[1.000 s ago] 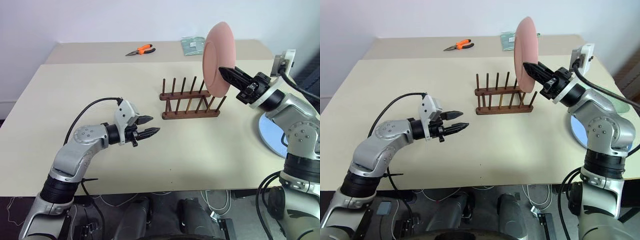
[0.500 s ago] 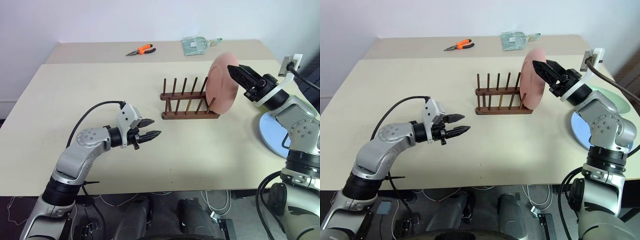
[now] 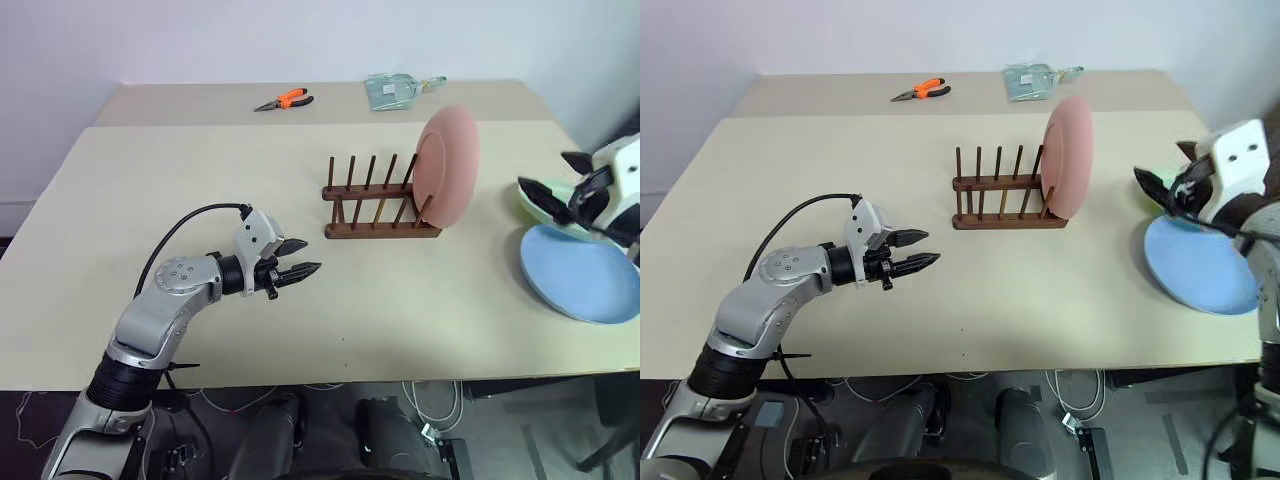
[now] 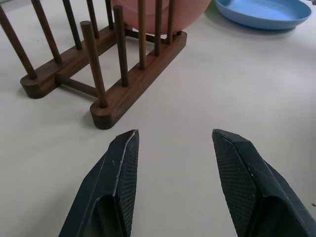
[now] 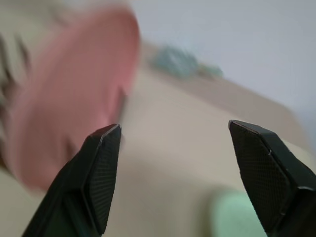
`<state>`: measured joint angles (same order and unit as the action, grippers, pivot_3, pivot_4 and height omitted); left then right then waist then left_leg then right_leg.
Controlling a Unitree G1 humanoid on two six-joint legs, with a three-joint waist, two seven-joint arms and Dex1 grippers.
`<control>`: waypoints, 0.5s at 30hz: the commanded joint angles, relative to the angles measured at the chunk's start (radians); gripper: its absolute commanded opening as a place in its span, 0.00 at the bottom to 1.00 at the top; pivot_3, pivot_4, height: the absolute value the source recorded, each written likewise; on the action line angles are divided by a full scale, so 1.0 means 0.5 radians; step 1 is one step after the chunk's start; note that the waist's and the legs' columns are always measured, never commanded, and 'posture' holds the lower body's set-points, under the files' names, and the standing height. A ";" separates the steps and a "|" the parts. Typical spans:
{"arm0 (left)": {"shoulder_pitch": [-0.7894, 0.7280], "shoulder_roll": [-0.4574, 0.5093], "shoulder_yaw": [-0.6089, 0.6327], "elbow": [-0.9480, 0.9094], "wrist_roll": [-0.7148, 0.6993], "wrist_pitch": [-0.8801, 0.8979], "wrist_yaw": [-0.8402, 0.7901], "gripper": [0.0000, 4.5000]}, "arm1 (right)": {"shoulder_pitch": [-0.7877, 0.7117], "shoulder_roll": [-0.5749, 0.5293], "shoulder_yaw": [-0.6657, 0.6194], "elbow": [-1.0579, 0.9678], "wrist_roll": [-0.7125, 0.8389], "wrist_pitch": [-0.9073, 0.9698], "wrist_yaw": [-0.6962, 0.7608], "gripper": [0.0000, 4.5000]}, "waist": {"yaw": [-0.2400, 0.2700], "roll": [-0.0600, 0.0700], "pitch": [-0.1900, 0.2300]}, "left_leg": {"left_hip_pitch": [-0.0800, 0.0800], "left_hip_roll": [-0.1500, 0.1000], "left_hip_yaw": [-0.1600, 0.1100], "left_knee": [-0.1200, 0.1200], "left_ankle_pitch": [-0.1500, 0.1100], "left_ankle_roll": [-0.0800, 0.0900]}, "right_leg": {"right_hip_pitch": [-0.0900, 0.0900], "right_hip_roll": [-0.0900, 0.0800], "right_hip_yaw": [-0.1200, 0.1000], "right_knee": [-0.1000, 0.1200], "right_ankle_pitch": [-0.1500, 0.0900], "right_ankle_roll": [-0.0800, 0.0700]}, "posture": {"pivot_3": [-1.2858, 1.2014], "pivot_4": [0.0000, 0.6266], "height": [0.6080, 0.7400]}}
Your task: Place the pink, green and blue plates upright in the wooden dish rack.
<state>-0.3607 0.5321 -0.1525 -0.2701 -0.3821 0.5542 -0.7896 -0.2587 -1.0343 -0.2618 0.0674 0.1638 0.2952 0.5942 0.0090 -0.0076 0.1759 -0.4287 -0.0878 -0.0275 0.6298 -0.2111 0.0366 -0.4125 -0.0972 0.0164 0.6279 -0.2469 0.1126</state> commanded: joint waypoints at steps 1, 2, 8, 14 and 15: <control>-0.045 -0.025 -0.023 -0.001 0.022 -0.064 -0.029 0.54 | -0.032 -0.137 0.217 0.356 -0.428 -0.347 -0.091 0.78 | -0.001 0.000 0.000 | 0.000 0.000 0.000 0.000 0.000 0.000 | 0.000 0.000 0.000 0.000 0.000 0.000 | 0.52 0.24 0.84; -0.050 -0.032 -0.027 0.006 0.028 -0.068 -0.031 0.54 | -0.067 -0.159 0.283 0.471 -0.514 -0.432 -0.113 0.78 | -0.002 0.000 0.000 | 0.000 0.000 0.000 0.000 0.000 0.000 | 0.000 0.000 0.000 0.000 0.000 0.000 | 0.52 0.24 0.84; -0.054 -0.049 -0.022 0.028 0.047 -0.084 -0.037 0.54 | -0.388 -0.121 0.571 1.174 -0.819 -0.746 -0.202 0.78 | -0.015 0.004 0.002 | 0.000 0.000 0.001 0.001 0.003 0.004 | 0.000 0.001 0.000 0.001 0.000 0.000 | 0.52 0.24 0.84; -0.022 -0.043 0.005 -0.012 0.048 -0.073 -0.013 0.54 | -0.609 -0.082 0.701 1.520 -0.956 -0.941 -0.274 0.38 | -0.014 0.005 0.003 | 0.001 0.000 0.001 0.001 0.003 0.004 | 0.000 0.001 0.000 0.001 0.000 0.000 | 0.52 0.24 0.84; -0.017 -0.041 0.009 -0.015 0.048 -0.072 -0.010 0.54 | -0.610 -0.085 0.705 1.514 -0.962 -0.956 -0.273 0.27 | -0.014 0.005 0.003 | 0.001 0.000 0.001 0.001 0.003 0.004 | 0.001 0.001 0.000 0.001 0.000 0.000 | 0.52 0.24 0.84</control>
<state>-0.3673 0.5076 -0.1722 -0.2409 -0.3573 0.5317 -0.7988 -0.5402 -1.0662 0.1024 0.8250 -0.3082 -0.1592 0.4743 0.0020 -0.0052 0.1772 -0.4284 -0.0880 -0.0269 0.6303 -0.2094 0.0387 -0.4122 -0.0966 0.0165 0.6285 -0.2468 0.1128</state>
